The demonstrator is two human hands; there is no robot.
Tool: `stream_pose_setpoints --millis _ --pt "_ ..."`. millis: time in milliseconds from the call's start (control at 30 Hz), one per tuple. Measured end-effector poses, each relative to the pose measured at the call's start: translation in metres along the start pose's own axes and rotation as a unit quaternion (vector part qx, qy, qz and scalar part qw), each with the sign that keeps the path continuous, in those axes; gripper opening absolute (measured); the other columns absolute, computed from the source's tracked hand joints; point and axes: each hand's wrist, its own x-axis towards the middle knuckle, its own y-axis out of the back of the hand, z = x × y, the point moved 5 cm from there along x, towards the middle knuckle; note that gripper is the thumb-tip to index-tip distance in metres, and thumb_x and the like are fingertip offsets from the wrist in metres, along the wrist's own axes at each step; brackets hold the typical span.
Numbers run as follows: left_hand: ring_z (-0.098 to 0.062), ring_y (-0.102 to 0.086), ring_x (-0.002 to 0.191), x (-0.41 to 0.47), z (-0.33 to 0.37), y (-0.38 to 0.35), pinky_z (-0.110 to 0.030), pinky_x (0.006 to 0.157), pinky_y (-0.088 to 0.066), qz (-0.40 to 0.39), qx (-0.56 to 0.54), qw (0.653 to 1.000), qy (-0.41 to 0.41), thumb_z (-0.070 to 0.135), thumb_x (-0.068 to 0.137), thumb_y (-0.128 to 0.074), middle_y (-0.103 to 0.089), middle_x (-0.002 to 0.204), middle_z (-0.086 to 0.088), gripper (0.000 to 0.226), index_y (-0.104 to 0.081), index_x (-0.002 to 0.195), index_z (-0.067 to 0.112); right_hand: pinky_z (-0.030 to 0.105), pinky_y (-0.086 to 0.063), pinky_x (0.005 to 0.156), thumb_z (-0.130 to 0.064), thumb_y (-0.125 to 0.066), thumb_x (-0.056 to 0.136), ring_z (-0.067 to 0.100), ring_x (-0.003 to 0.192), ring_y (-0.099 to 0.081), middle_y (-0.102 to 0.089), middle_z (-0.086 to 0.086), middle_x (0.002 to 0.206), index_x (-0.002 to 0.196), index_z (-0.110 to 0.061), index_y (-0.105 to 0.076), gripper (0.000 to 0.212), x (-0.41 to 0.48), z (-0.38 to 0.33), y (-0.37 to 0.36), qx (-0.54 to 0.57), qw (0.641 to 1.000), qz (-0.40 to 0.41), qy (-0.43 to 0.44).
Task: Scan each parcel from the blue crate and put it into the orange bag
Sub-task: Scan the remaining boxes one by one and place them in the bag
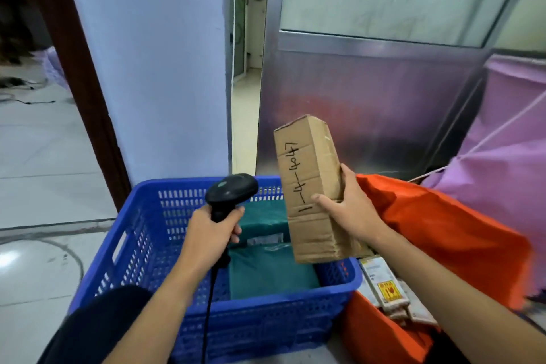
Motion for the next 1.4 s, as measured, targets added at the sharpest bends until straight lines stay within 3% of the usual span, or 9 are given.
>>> stream_pose_setpoints --millis 100,233,433,633,733,833,933,1233,1400 --pt "-0.02 -0.059 0.05 -0.024 -0.022 -0.022 -0.036 0.06 -0.05 0.004 -0.04 0.998 0.053 0.015 0.095 -0.074 -0.065 0.058 -0.002 0.012 -0.068 0.091 0.006 0.041 -0.049 0.105 -0.052 -0.077 0.085 0.015 0.121 -0.058 -0.056 -0.006 0.139 0.153 -0.03 -0.03 0.085 -0.019 0.028 0.01 0.084 0.996 -0.005 -0.036" --pt "-0.02 -0.055 0.05 -0.051 -0.036 -0.046 -0.035 0.059 -0.049 -0.001 -0.169 0.975 0.144 0.007 0.091 -0.076 -0.059 0.062 -0.005 0.004 -0.073 0.089 0.005 0.05 -0.053 0.102 -0.079 -0.074 0.067 0.016 0.112 -0.069 -0.068 -0.007 0.126 0.14 -0.034 -0.049 0.089 -0.023 0.041 0.017 0.172 0.981 -0.009 -0.093" --pt "-0.019 -0.055 0.057 -0.082 -0.028 -0.076 -0.036 0.063 -0.054 -0.053 -0.206 0.962 0.171 0.006 0.092 -0.075 -0.056 0.067 -0.005 0.003 -0.072 0.09 0.004 0.052 -0.052 0.106 -0.071 -0.077 0.064 0.022 0.109 -0.073 -0.076 0.002 0.12 0.128 -0.021 -0.067 0.082 -0.039 0.032 0.02 0.307 0.943 -0.05 -0.119" --pt "-0.021 -0.059 0.062 -0.082 -0.027 -0.087 -0.04 0.07 -0.052 -0.054 -0.186 0.96 0.202 0.033 0.087 -0.084 -0.062 0.073 -0.005 0.029 -0.07 0.092 0.008 0.032 -0.06 0.079 -0.045 -0.062 0.096 0.018 0.09 -0.077 -0.079 0.008 0.108 0.111 -0.016 -0.073 0.034 -0.059 0.03 0.013 0.389 0.901 -0.121 -0.151" --pt "-0.023 -0.061 0.066 -0.083 -0.028 -0.09 -0.042 0.072 -0.052 -0.027 -0.194 0.958 0.207 0.049 0.081 -0.084 -0.072 0.076 -0.003 0.048 -0.074 0.098 0.006 0.033 -0.059 0.082 -0.045 -0.056 0.098 0.022 0.091 -0.077 -0.079 0.01 0.109 0.11 -0.013 -0.078 0.041 -0.062 0.032 0.003 0.453 0.861 -0.147 -0.179" --pt "-0.026 -0.077 0.087 -0.082 -0.029 -0.099 -0.046 0.087 -0.061 -0.052 -0.224 0.945 0.231 0.066 0.066 -0.088 -0.081 0.098 -0.005 0.074 -0.076 0.112 0.009 0.023 -0.059 0.063 -0.038 -0.053 0.101 0.016 0.069 -0.075 -0.079 0.003 0.087 0.077 -0.016 -0.084 0.045 -0.065 0.031 -0.002 0.518 0.825 -0.136 -0.181" --pt "-0.027 -0.077 0.104 -0.088 -0.02 -0.107 -0.05 0.101 -0.056 -0.1 -0.256 0.932 0.238 0.062 0.071 -0.08 -0.081 0.109 -0.006 0.061 -0.078 0.115 0.02 0.03 -0.054 0.077 -0.036 -0.057 0.099 0.015 0.072 -0.071 -0.075 0.0 0.086 0.089 -0.017 -0.079 0.031 -0.066 0.036 -0.009 0.541 0.811 -0.132 -0.179" --pt "-0.027 -0.079 0.098 -0.082 -0.018 -0.097 -0.051 0.1 -0.057 -0.074 -0.216 0.949 0.216 0.047 0.076 -0.086 -0.082 0.103 -0.008 0.049 -0.08 0.11 0.013 0.042 -0.044 0.113 -0.052 -0.05 0.104 0.012 0.12 -0.064 -0.07 -0.01 0.129 0.129 -0.042 -0.065 0.032 -0.063 0.051 -0.017 0.264 0.947 -0.091 -0.156" --pt "-0.02 -0.078 0.096 -0.084 -0.016 -0.095 -0.048 0.1 -0.057 -0.042 -0.169 0.97 0.171 0.043 0.079 -0.087 -0.082 0.098 0.001 0.044 -0.075 0.113 0.018 0.03 -0.048 0.094 -0.065 -0.04 0.102 0.003 0.109 -0.064 -0.068 -0.009 0.121 0.131 -0.036 -0.052 0.043 -0.069 0.036 -0.018 0.189 0.971 -0.099 -0.106"
